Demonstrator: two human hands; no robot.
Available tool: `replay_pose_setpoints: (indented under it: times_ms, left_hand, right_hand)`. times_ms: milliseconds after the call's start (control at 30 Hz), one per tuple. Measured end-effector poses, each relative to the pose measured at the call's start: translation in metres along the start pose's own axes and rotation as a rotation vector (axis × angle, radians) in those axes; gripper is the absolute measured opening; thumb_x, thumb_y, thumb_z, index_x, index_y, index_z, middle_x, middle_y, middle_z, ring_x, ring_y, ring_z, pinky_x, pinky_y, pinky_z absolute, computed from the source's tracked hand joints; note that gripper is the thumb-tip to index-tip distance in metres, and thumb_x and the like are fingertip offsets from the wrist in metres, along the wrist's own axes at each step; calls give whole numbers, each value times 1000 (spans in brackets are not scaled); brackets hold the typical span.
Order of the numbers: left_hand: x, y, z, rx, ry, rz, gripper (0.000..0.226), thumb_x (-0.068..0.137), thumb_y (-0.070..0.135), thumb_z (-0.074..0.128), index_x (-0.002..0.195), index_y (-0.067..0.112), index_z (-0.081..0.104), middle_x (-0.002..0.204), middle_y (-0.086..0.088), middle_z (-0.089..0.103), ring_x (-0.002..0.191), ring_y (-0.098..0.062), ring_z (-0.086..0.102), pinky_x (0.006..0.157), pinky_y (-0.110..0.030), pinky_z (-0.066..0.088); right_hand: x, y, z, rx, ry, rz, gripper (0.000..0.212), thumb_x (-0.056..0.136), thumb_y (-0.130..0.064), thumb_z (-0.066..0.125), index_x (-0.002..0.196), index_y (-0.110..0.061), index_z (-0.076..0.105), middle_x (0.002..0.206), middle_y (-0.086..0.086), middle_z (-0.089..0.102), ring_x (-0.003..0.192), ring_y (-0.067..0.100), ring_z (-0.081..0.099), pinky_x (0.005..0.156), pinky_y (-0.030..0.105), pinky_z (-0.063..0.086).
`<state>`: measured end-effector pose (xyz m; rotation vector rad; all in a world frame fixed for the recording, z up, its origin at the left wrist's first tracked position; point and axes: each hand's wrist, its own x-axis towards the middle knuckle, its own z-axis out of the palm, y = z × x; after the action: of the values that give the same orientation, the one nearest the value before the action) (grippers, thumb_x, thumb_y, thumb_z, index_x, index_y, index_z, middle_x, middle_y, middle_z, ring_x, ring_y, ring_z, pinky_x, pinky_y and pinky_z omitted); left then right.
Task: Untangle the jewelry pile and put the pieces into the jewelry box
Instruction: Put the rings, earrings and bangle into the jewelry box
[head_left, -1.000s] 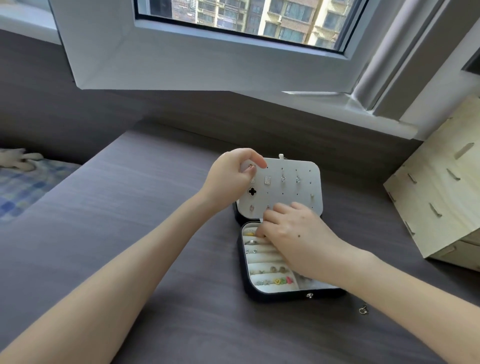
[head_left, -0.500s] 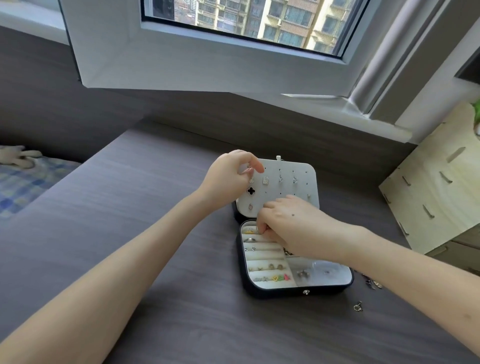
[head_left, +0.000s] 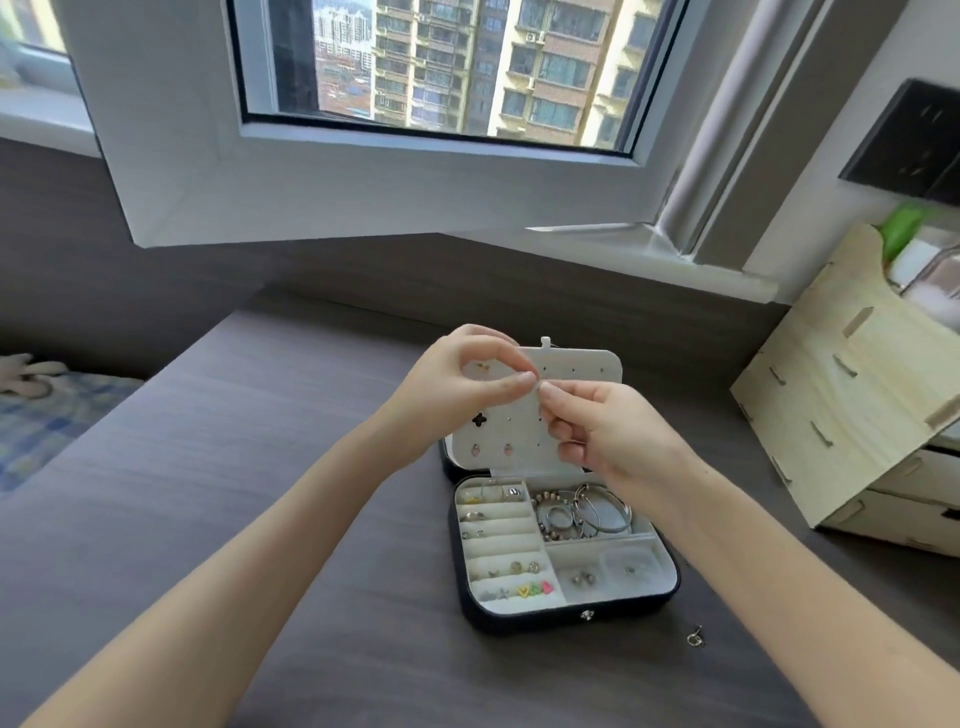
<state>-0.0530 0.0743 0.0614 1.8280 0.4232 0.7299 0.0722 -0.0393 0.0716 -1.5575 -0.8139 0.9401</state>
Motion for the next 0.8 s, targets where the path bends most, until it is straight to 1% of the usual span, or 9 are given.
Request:
replay_pose_setpoints:
  times_ms: [100, 167, 267, 433, 533, 600, 667, 733, 800]
  left_hand:
    - [-1, 0, 1, 21, -3, 24, 8, 84, 19, 69, 81, 26, 70, 107, 10, 55, 98, -3, 54, 71, -29, 53]
    - [-1, 0, 2, 15, 1, 75, 10, 83, 17, 71, 81, 26, 71, 105, 8, 57, 96, -2, 55, 70, -28, 52]
    - [-1, 0, 5, 30, 40, 166, 11, 81, 13, 72, 81, 24, 72, 99, 5, 60, 94, -2, 57, 73, -21, 50]
    - [-1, 1, 9, 63, 57, 229, 8, 79, 11, 73, 87, 16, 73, 98, -3, 61, 93, -9, 59, 76, -23, 51]
    - [0, -1, 9, 78, 56, 275, 7, 78, 11, 74, 82, 16, 74, 93, -2, 61, 88, -7, 59, 71, -20, 50]
    - [1, -2, 10, 86, 60, 304, 5, 77, 18, 74, 80, 22, 74, 90, 1, 60, 85, -8, 59, 68, -25, 52]
    - [0, -2, 11, 69, 77, 301, 7, 74, 24, 72, 82, 26, 73, 87, 5, 57, 83, -9, 58, 65, -30, 52]
    - [0, -2, 12, 27, 81, 274, 6, 73, 25, 72, 79, 25, 74, 85, 7, 54, 80, -9, 57, 65, -33, 52]
    - [-1, 0, 12, -45, 63, 211, 4, 73, 26, 73, 77, 25, 75, 85, 9, 54, 81, -9, 57, 68, -32, 52]
  right_hand:
    - [0, -2, 1, 86, -16, 15, 13, 93, -13, 56, 88, -8, 67, 63, -4, 52, 52, 5, 39, 49, 18, 28]
    - [-1, -4, 2, 182, -39, 47, 14, 93, -12, 54, 85, -7, 64, 60, -4, 52, 50, 5, 39, 45, 17, 28]
    - [-3, -6, 1, 302, -82, 86, 15, 91, -11, 53, 78, -7, 60, 60, -2, 51, 47, 5, 38, 40, 15, 28]
    - [-5, -5, 0, 334, -109, 98, 8, 84, -12, 57, 80, -6, 60, 59, -1, 51, 46, 5, 39, 39, 15, 29]
    - [-6, -6, -1, 335, -95, 102, 11, 71, -15, 62, 78, -6, 63, 59, 0, 52, 46, 5, 38, 39, 15, 29]
    - [-6, -7, -2, 341, -90, 115, 10, 69, -15, 63, 72, -7, 68, 59, 1, 52, 47, 5, 37, 40, 15, 29]
    - [-7, -9, -2, 371, -81, 137, 9, 70, -12, 63, 66, -8, 70, 57, 2, 52, 46, 5, 37, 41, 14, 30]
    - [-8, -11, -2, 413, -69, 155, 8, 74, -8, 63, 69, -4, 67, 56, 4, 53, 45, 5, 38, 40, 14, 32]
    - [-9, -13, -1, 450, -72, 155, 6, 72, -8, 63, 73, -2, 64, 56, 5, 54, 44, 5, 40, 40, 14, 33]
